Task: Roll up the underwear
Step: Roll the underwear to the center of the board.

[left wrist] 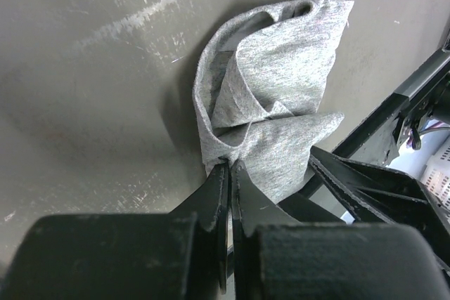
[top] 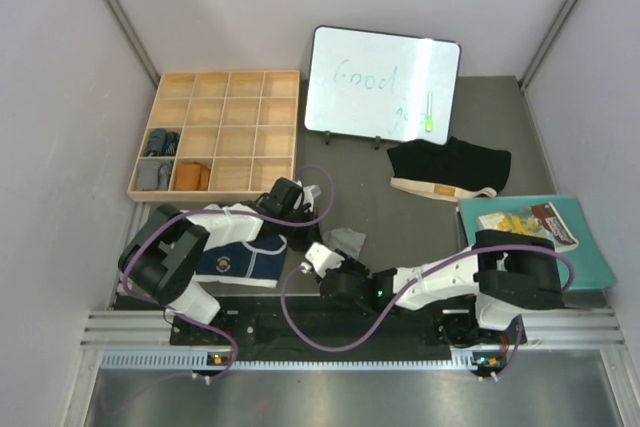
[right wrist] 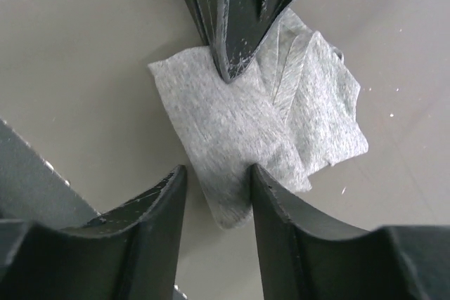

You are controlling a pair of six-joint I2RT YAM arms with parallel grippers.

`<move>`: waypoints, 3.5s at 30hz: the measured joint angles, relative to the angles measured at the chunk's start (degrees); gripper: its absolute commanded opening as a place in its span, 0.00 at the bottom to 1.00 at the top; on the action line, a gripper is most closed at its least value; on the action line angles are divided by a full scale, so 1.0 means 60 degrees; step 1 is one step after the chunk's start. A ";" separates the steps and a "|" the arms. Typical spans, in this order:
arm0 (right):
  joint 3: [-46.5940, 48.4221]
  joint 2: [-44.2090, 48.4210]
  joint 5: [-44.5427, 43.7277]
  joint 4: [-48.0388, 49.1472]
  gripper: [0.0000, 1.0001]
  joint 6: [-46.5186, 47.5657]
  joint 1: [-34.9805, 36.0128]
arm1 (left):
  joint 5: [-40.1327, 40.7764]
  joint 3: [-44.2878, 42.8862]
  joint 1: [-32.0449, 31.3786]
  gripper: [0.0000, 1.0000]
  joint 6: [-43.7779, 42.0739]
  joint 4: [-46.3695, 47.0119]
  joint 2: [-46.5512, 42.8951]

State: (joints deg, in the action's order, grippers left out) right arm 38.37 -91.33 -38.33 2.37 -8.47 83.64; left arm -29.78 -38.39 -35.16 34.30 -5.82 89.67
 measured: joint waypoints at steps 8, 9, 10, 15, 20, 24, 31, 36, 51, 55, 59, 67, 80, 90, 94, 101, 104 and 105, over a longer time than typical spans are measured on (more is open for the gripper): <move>0.0131 -0.0514 -0.0586 0.0441 0.00 0.0321 0.0044 | -0.0076 -0.0015 0.0033 0.00 -0.0066 -0.0004 0.0040; 0.0189 -0.0554 -0.0616 0.0412 0.00 0.0357 0.0044 | -0.0084 -0.0015 0.0036 0.00 -0.0069 0.0000 0.0040; 0.0237 -0.0597 -0.0637 0.0390 0.00 0.0393 0.0051 | -0.0084 -0.0015 0.0036 0.00 -0.0069 0.0000 0.0040; 0.0441 -0.0608 -0.0452 -0.0015 0.00 0.0477 0.0058 | -0.0051 0.0040 0.0051 0.46 -0.0036 0.0015 0.0011; 0.0499 0.0098 0.0994 -0.0816 0.00 0.0015 -0.0270 | 0.0280 0.0397 0.0222 0.52 0.0073 -0.0153 -0.0816; 0.0481 0.0823 0.2779 -0.1253 0.00 -0.0525 -0.0878 | 0.0841 0.0688 0.0306 0.50 0.0080 -0.0335 -0.1727; 0.0481 0.1122 0.5329 -0.1483 0.00 -0.0889 -0.2350 | 0.1315 0.1639 0.0346 0.42 0.0073 0.0160 -0.3555; 0.0481 0.1122 0.7450 -0.1523 0.00 -0.0954 -0.3712 | 0.0579 0.2612 0.0346 0.43 0.0131 0.1497 -0.4262; 0.0831 0.0393 1.0819 -0.1861 0.00 -0.0528 -0.5938 | -0.0794 0.3770 0.0346 0.45 0.0637 0.5461 -0.3085; 0.0951 0.0036 1.1635 -0.1861 0.00 -0.0437 -0.6459 | -0.0973 0.3799 0.0346 0.45 0.0758 0.6178 -0.2605; 0.1053 -0.0313 1.2415 -0.1880 0.00 -0.0419 -0.7012 | -0.1093 0.3799 0.0346 0.45 0.0754 0.6553 -0.2269; 0.1687 -0.1235 1.3435 -0.2135 0.00 -0.0277 -0.7541 | -0.1147 0.3799 0.0346 0.45 0.0739 0.6983 -0.1694; 0.2495 -0.2320 1.4535 -0.2575 0.00 -0.0273 -0.7949 | -0.0623 0.3574 0.0306 0.43 0.0244 0.7224 -0.0929; 0.2572 -0.2382 1.5049 -0.2517 0.54 -0.0634 -0.8040 | -0.0240 0.2699 0.0237 0.00 0.0262 0.6604 -0.0051; 0.2470 -0.2055 1.4761 -0.2266 0.59 -0.0754 -0.8040 | -0.0135 0.1967 0.0237 0.00 0.0302 0.5577 0.0211; 0.1563 -0.0896 1.3180 -0.1654 0.76 -0.1002 -0.8051 | -0.0321 0.1235 0.0259 0.00 0.0557 0.4561 0.0579; 0.1020 -0.0080 1.2269 -0.1497 0.86 -0.1253 -0.8047 | -0.0415 0.0994 0.0259 0.00 0.0557 0.4273 0.0710; 0.0852 0.0222 1.1952 -0.1446 0.87 -0.1337 -0.8051 | -0.0437 0.0936 0.0262 0.00 0.0554 0.4193 0.0743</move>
State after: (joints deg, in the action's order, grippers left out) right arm 43.48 -90.00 33.39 -6.31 -16.49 35.33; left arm -32.40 -32.77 -33.58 37.63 19.33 94.13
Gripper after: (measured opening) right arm 0.822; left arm 0.036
